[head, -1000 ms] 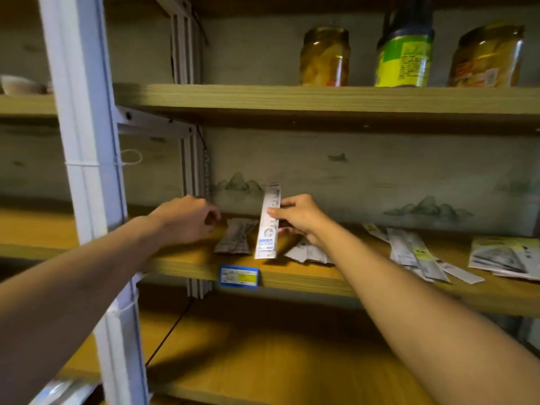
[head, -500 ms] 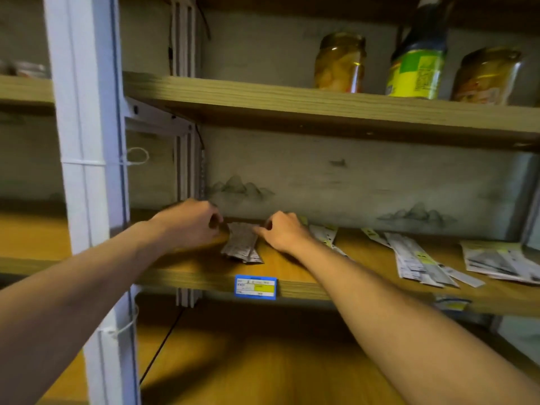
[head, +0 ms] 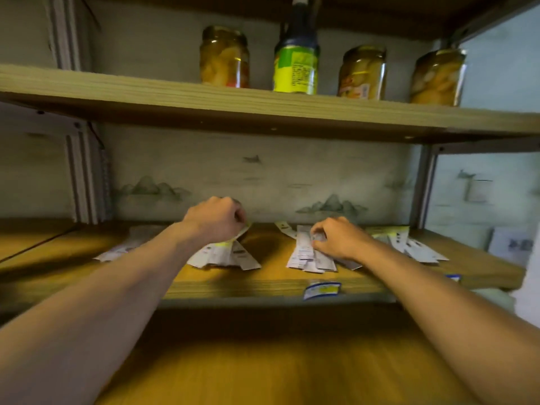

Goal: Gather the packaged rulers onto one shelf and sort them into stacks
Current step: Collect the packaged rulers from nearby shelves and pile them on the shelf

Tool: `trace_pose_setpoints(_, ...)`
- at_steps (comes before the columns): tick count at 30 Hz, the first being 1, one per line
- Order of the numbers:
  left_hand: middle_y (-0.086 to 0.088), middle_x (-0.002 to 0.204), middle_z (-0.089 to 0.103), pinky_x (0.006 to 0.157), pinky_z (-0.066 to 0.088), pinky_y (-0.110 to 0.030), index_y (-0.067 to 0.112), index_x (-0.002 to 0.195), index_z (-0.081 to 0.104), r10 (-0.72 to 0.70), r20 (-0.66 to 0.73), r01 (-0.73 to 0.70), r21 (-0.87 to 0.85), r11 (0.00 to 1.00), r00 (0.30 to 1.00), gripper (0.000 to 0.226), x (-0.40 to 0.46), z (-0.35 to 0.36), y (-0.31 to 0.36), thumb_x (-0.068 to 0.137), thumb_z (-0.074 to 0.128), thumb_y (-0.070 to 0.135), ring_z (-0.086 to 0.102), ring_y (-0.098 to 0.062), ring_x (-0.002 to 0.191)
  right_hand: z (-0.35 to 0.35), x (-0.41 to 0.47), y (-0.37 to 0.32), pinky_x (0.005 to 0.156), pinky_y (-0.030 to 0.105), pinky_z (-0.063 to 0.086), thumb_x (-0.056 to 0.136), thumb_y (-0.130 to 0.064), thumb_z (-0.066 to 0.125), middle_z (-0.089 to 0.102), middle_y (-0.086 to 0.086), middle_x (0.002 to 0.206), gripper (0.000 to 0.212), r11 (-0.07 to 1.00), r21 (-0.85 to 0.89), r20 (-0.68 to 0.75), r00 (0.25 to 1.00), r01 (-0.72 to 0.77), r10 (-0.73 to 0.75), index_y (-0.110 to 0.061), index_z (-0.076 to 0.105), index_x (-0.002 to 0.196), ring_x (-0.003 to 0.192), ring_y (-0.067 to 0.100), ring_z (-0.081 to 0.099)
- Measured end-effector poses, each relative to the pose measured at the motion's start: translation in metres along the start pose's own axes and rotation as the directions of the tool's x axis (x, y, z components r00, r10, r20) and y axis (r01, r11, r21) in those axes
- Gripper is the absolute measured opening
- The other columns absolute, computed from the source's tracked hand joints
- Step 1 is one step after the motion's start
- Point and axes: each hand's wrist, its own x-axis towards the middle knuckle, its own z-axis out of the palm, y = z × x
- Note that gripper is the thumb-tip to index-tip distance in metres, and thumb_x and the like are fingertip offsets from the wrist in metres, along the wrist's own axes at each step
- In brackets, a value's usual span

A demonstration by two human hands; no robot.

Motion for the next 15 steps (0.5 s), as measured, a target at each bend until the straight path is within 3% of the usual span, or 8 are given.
trace_pose_setpoints(5, 0.001, 0.109, 0.071, 0.089, 0.054, -0.041, 0.035, 0.106, 0.071, -0.01, 0.098, 0.019, -0.085, 0.996, 0.995, 0.029, 0.016, 0.056, 0.069, 0.089, 0.052, 0.046, 0.065, -0.026, 0.102, 0.013, -0.006, 0.046, 0.086, 0.04, 0.054, 0.092, -0.038, 0.057, 0.067, 0.0, 0.115, 0.025, 0.997, 0.055, -0.026, 0.999, 0.048, -0.047, -0.027, 0.069, 0.112, 0.097, 0.019, 0.062)
trace_pose_setpoints(10, 0.004, 0.085, 0.07, 0.079, 0.056, -0.038, 0.03, 0.104, 0.073, -0.178, 0.166, 0.19, -0.06, 0.98, 0.97, 0.068, 0.023, 0.084, 0.103, 0.074, 0.046, 0.084, 0.065, -0.018, 0.082, 0.029, 0.0, 0.063, 0.086, 0.044, 0.054, 0.092, -0.041, 0.053, 0.067, 0.0, 0.112, 0.025, 0.981, 0.179, -0.064, 0.996, 0.074, -0.063, -0.029, 0.068, 0.108, 0.096, 0.021, 0.062)
trace_pose_setpoints(15, 0.001, 0.101, 0.072, 0.085, 0.054, -0.036, 0.025, 0.102, 0.074, -0.266, 0.185, 0.288, -0.099, 0.953, 0.946, 0.061, 0.032, 0.08, 0.107, 0.068, 0.064, 0.075, 0.064, -0.02, 0.092, 0.031, 0.001, 0.063, 0.084, 0.041, 0.054, 0.09, -0.055, 0.051, 0.068, -0.001, 0.11, 0.036, 0.975, 0.211, -0.082, 0.995, 0.071, -0.055, -0.028, 0.069, 0.106, 0.096, 0.021, 0.062)
